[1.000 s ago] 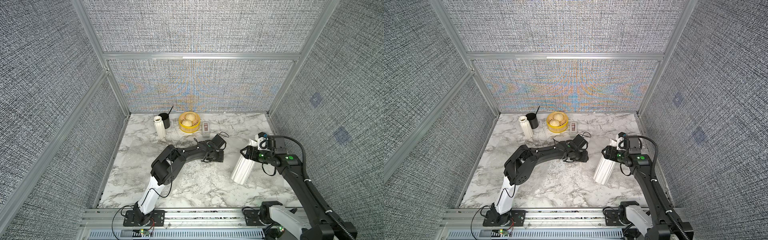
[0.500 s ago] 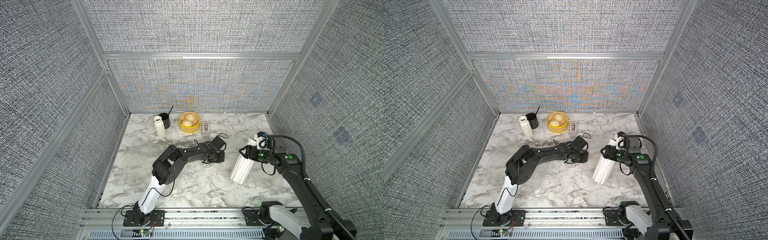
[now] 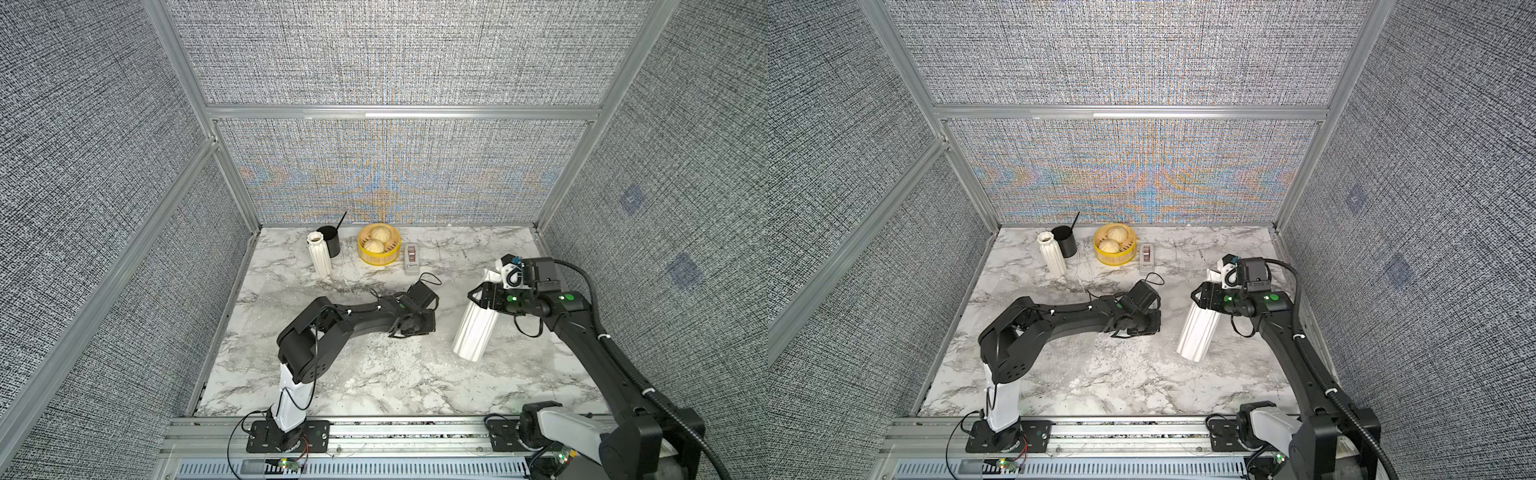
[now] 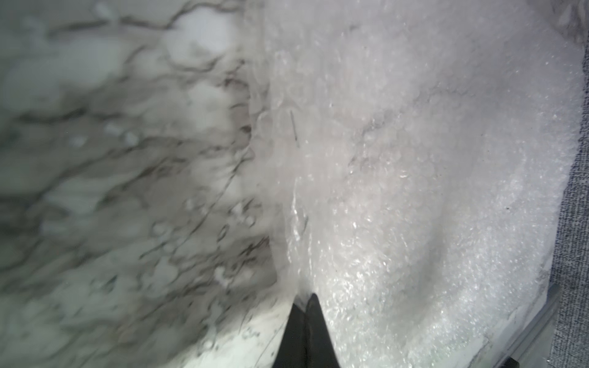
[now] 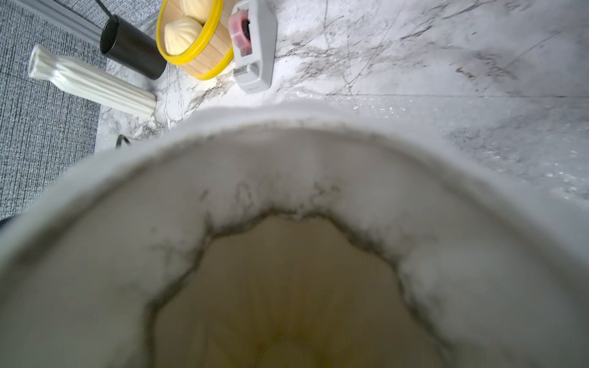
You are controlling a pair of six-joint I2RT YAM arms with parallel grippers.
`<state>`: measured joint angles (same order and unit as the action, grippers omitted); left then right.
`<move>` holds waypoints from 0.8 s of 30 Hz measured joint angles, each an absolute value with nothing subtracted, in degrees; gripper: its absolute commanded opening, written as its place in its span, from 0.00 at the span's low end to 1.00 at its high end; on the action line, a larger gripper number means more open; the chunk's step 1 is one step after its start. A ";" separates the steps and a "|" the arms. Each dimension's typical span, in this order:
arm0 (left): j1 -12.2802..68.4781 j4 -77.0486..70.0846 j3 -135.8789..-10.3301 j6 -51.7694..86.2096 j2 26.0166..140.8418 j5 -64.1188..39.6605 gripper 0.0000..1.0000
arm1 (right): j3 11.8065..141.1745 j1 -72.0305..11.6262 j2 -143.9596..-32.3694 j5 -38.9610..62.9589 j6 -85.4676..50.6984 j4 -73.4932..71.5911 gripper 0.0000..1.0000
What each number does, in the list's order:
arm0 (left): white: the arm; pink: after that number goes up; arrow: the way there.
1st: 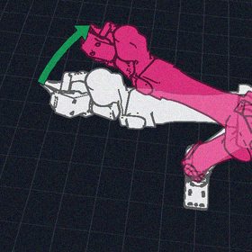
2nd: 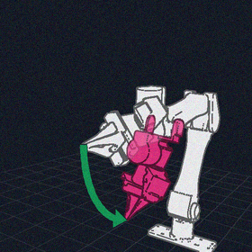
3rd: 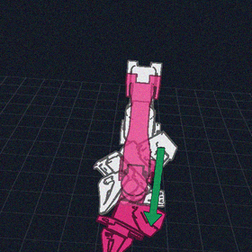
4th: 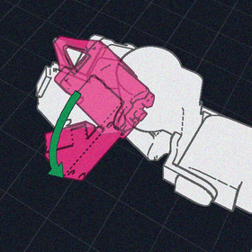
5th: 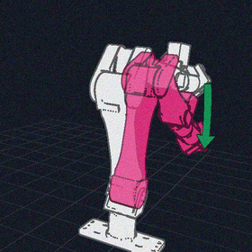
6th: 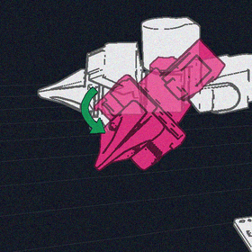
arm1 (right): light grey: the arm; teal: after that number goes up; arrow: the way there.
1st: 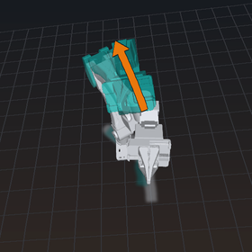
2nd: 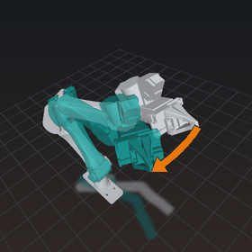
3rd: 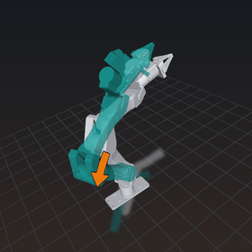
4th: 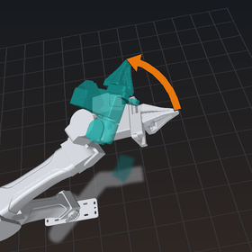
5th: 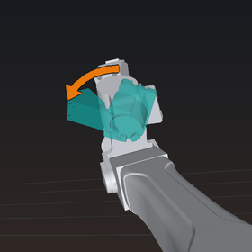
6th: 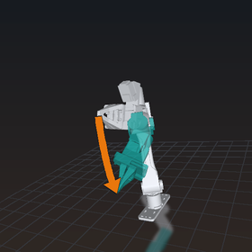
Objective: Wrap vases in bubble wrap
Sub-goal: Move the bubble wrap to the center of the board.
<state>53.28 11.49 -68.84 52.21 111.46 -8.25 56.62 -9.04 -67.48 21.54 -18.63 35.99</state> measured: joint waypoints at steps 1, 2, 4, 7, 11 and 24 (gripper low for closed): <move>53.28 11.14 -66.92 53.19 110.26 -7.70 0.00 | 57.78 -10.22 -68.97 21.85 -19.00 36.73 0.02; 53.28 10.48 -64.99 54.30 109.16 -7.44 0.00 | 58.78 -11.29 -70.41 22.35 -19.57 37.04 0.02; 53.28 10.17 -62.17 55.40 107.20 -7.31 0.00 | 60.60 -12.97 -73.08 23.35 -20.47 37.34 0.02; 53.54 8.95 -58.26 56.71 104.31 -6.17 0.00 | 63.18 -16.93 -77.62 23.64 -21.21 37.58 0.02; 53.56 7.79 -54.41 58.17 102.63 -5.76 0.00 | 66.52 -21.63 -83.88 24.95 -22.48 39.05 0.02; 53.78 4.27 -48.56 59.96 95.64 -2.79 0.35 | 73.14 -27.86 -95.64 22.85 -23.73 40.58 0.05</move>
